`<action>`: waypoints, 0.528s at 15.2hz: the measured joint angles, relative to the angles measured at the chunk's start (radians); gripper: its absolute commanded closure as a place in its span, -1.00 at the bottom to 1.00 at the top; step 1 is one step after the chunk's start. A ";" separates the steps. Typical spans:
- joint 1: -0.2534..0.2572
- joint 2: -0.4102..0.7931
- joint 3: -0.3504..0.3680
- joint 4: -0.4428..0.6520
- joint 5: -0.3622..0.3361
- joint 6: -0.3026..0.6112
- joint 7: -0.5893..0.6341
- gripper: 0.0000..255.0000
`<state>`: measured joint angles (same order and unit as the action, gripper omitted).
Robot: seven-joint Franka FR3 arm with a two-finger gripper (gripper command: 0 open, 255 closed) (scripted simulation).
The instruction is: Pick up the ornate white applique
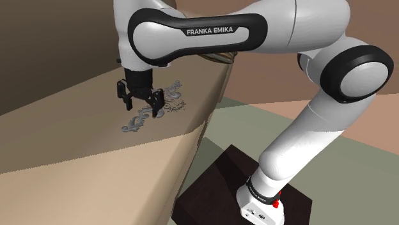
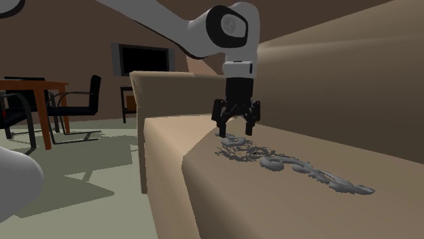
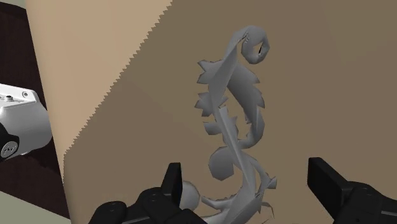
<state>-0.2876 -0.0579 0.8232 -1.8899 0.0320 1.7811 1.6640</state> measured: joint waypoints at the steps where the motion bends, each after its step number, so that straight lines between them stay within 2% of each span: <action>1: 0.001 0.001 0.001 -0.003 0.000 0.004 0.001 1.00; 8: 0.002 -0.005 0.001 -0.006 0.002 0.006 0.002 1.00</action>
<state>-0.2860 -0.0627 0.8245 -1.8955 0.0341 1.7869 1.6664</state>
